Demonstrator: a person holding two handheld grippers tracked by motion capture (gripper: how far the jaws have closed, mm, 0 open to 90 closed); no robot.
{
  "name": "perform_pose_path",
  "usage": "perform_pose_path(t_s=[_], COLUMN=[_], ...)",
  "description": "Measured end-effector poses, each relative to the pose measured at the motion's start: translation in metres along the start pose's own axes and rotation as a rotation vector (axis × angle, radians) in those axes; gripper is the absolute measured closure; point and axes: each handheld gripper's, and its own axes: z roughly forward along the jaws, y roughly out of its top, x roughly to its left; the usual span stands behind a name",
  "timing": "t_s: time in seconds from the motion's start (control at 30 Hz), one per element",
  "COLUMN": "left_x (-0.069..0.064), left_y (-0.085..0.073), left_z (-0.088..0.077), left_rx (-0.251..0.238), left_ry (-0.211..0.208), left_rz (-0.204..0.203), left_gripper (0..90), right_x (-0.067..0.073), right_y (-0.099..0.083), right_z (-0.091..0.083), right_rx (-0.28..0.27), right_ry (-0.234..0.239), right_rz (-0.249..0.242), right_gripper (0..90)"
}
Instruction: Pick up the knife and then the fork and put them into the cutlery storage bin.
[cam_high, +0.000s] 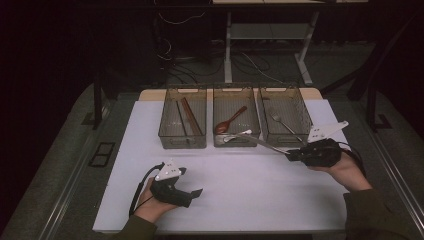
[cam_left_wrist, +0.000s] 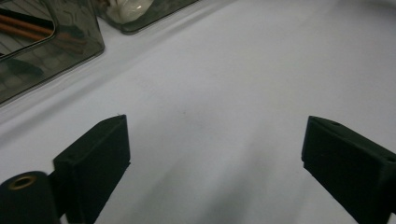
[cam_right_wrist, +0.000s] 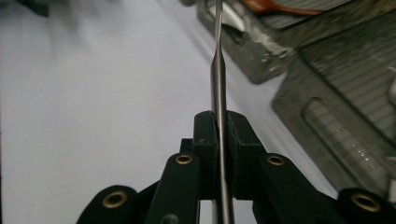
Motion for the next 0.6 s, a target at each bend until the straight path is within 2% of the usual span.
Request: perform_pose_path(t_s=[0.23, 0.47, 0.6], left_x=[0.0, -0.001, -0.001], left_y=[-0.001, 0.0, 0.0], left_z=[0.001, 0.001, 0.001], left_rx=[0.001, 0.009, 0.001], left_ry=[0.004, 0.007, 0.008], left_rz=[-0.011, -0.019, -0.005], left_gripper=[0.0, 0.0, 0.0], right_x=[-0.013, -0.029, -0.041], right_y=[0.001, 0.004, 0.007], right_z=[-0.01, -0.02, -0.024], right_rx=[-0.025, -0.041, -0.034], right_ry=[-0.07, -0.185, -0.257], right_rz=[0.049, 0.124, 0.17], right_gripper=[82.9, 82.9, 82.9])
